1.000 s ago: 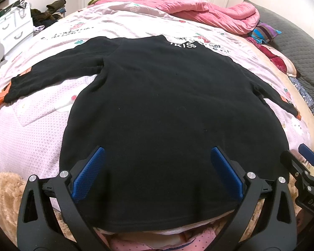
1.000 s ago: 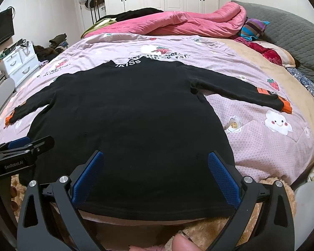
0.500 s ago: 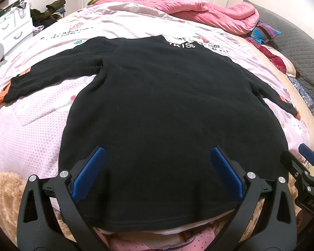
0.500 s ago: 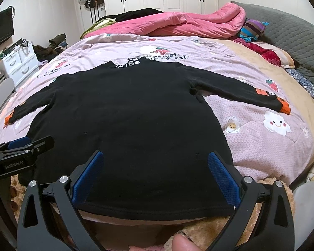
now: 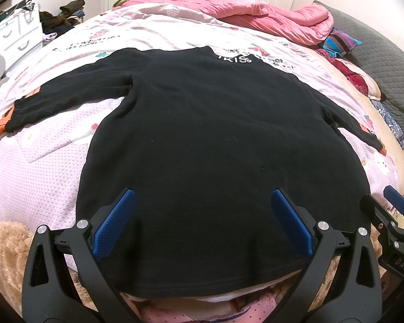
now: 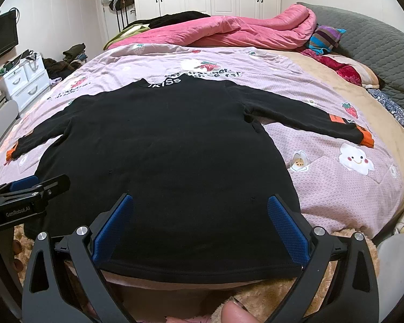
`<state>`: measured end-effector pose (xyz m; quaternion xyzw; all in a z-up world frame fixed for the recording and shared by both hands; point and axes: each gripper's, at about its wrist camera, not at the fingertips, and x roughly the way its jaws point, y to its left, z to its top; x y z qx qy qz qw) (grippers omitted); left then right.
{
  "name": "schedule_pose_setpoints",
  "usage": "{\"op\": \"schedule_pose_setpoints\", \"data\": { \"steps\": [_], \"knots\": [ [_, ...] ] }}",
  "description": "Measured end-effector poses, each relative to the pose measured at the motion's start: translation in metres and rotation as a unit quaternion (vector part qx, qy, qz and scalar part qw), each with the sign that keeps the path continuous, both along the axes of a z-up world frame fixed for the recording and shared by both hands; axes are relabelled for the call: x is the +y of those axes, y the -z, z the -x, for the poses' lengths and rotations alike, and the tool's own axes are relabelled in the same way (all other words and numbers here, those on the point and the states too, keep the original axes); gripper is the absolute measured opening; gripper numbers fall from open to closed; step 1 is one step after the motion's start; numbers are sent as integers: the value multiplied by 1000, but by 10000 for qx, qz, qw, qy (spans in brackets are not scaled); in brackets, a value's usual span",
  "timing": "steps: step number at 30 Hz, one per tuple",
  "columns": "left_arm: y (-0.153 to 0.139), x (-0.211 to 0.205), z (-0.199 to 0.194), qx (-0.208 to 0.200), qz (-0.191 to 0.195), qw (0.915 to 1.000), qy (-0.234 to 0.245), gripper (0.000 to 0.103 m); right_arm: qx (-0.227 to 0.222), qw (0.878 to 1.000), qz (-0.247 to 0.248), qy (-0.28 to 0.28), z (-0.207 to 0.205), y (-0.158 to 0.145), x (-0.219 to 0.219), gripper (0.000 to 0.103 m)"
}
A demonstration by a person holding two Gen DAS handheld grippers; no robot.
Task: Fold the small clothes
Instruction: 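Move the right tool along the sleeve to its orange cuff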
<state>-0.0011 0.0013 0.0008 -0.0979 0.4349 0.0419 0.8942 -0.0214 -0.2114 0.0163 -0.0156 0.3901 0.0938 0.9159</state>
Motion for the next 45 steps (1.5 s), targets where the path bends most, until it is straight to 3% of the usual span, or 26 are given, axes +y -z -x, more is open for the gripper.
{"op": "schedule_pose_setpoints", "data": {
  "steps": [20, 45],
  "knots": [
    [-1, -2, -23, 83, -25, 10000, -8, 95, 77, 9999, -128, 73, -25, -3, -7, 99],
    [-32, -15, -99, -48, -95, 9998, 167, 95, -198, 9988, -279, 346, -101, -48, -21, 99]
  ]
}}
